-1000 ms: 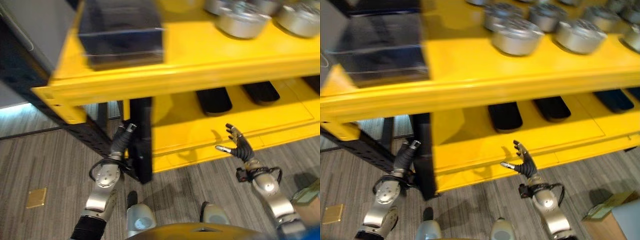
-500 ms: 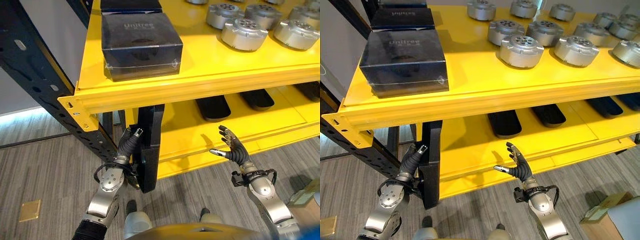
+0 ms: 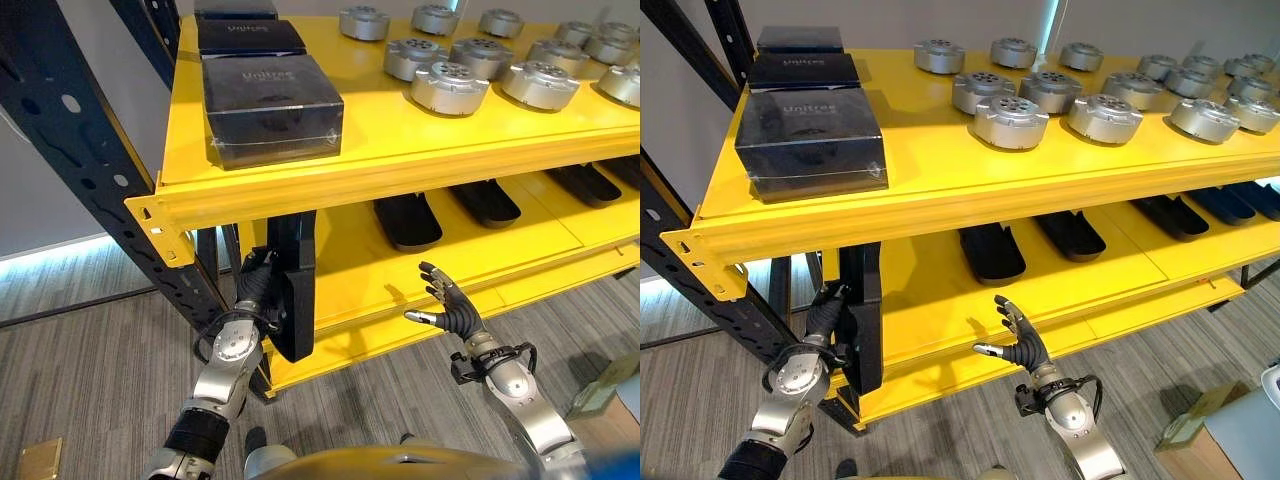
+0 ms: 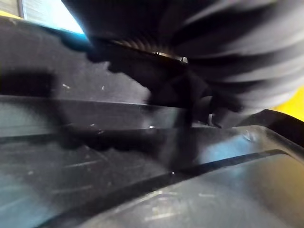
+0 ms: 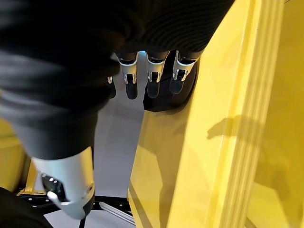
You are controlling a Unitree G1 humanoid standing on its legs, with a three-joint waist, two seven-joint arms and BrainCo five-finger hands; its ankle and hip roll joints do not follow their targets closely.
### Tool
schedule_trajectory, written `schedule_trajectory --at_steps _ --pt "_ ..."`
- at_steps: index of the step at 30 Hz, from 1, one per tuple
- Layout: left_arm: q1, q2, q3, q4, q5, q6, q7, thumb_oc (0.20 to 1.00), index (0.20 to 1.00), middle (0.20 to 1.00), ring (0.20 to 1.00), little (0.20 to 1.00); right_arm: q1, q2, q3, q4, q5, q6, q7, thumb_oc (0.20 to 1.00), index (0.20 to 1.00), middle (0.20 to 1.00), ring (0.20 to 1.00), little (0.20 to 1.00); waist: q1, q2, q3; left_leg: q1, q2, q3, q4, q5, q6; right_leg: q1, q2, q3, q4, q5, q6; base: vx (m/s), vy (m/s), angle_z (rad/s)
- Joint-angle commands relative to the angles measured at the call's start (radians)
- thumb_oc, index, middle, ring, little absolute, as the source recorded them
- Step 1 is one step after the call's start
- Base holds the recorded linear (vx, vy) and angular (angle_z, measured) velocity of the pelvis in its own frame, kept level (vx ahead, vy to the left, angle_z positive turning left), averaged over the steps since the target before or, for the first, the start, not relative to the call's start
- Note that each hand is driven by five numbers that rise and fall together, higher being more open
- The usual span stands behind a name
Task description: Move parts from the plastic box to the shelf.
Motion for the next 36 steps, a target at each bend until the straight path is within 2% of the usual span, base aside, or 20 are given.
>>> schedule_trajectory --at_steps 1,2,7,8,13,18,23,25,30,36 --pt "-0.206 0.047 0.024 0.024 -0.037 -0.08 0.061 0.2 0.2 0.2 0.2 0.2 -0.07 -0.007 0.003 -0.059 0.023 -0.033 -0.029 1.0 1.0 1.0 1.0 1.0 -0.002 -0.035 0.076 0.027 0.033 0.014 0.051 -0.059 -0.002 -0.06 -0.012 0.034 0.081 0.035 0.002 -0.16 -0.044 -0.17" --pt "-0.257 0.033 0.019 0.061 -0.067 -0.086 0.082 0.2 0.2 0.2 0.2 0.2 -0.082 -0.018 0.011 -0.061 0.022 -0.035 -0.035 1.0 1.0 1.0 1.0 1.0 -0.012 -0.028 0.106 0.009 0.04 0.012 0.06 -0.051 -0.006 -0.091 -0.011 0.039 0.117 0.029 -0.002 -0.14 -0.031 -0.1" --pt "-0.348 0.021 0.006 0.124 -0.104 -0.097 0.108 0.2 0.2 0.2 0.2 0.2 -0.109 -0.034 0.02 -0.055 0.017 -0.039 -0.047 1.0 1.0 1.0 1.0 1.0 -0.03 -0.019 0.153 -0.034 0.049 0.002 0.085 -0.037 -0.013 -0.15 -0.01 0.048 0.178 0.017 -0.009 -0.15 -0.022 0.0" --pt "-0.427 0.017 -0.002 0.158 -0.131 -0.109 0.138 0.2 0.2 0.2 0.2 0.2 -0.128 -0.047 0.016 -0.051 0.02 -0.044 -0.065 1.0 1.0 1.0 1.0 1.0 -0.045 -0.011 0.189 -0.082 0.054 -0.009 0.119 -0.029 -0.02 -0.199 -0.009 0.057 0.223 0.01 -0.013 -0.14 -0.022 -0.07" --pt "-0.539 0.016 0.008 0.206 -0.188 -0.131 0.174 0.2 0.2 0.2 0.2 0.2 -0.155 -0.059 0.019 -0.055 0.024 -0.055 -0.084 1.0 1.0 1.0 1.0 1.0 -0.063 -0.006 0.239 -0.163 0.058 -0.033 0.178 -0.022 -0.033 -0.269 -0.007 0.067 0.284 -0.005 -0.022 -0.13 -0.039 0.08" --pt "-0.634 0.036 0.031 0.266 -0.242 -0.148 0.202 0.2 0.2 0.2 0.2 0.2 -0.168 -0.072 0.022 -0.055 0.029 -0.066 -0.091 1.0 1.0 1.0 1.0 1.0 -0.082 0.001 0.258 -0.239 0.069 -0.054 0.219 -0.014 -0.047 -0.331 -0.003 0.066 0.317 -0.011 -0.03 -0.1 -0.054 0.08" --pt "-0.71 0.109 0.094 0.325 -0.284 -0.168 0.235 0.2 0.2 0.2 0.2 0.2 -0.149 -0.093 -0.002 -0.071 0.04 -0.083 -0.085 1.0 1.0 1.0 1.0 1.0 -0.102 0.004 0.275 -0.323 0.08 -0.073 0.26 -0.012 -0.059 -0.415 0.009 0.076 0.359 -0.017 -0.036 -0.08 -0.053 -0.04" --pt "-0.722 0.128 0.096 0.334 -0.28 -0.167 0.242 0.2 0.2 0.2 0.2 0.2 -0.143 -0.087 -0.004 -0.063 0.103 -0.092 -0.076 1.0 1.0 1.0 1.0 1.0 -0.104 0.004 0.279 -0.344 0.08 -0.077 0.275 -0.013 -0.06 -0.431 0.012 0.077 0.369 -0.021 -0.04 -0.05 -0.029 -0.02" --pt "-0.759 0.182 0.116 0.362 -0.281 -0.165 0.252 0.2 0.2 0.2 0.2 0.2 -0.147 -0.116 -0.03 -0.107 0.012 -0.105 -0.094 1.0 1.0 1.0 1.0 1.0 -0.109 0.008 0.296 -0.418 0.083 -0.094 0.329 -0.023 -0.067 -0.487 0.013 0.076 0.426 -0.04 -0.05 -0.04 -0.021 0.07" --pt "-0.822 0.276 0.076 0.487 -0.217 -0.104 0.239 0.2 0.2 0.2 0.2 0.2 -0.138 -0.13 -0.021 -0.091 0.021 -0.107 -0.076 1.0 1.0 1.0 1.0 1.0 -0.109 0.015 0.307 -0.5 0.086 -0.114 0.389 -0.04 -0.07 -0.556 0.013 0.075 0.486 -0.064 -0.058 -0.02 -0.01 0.05"
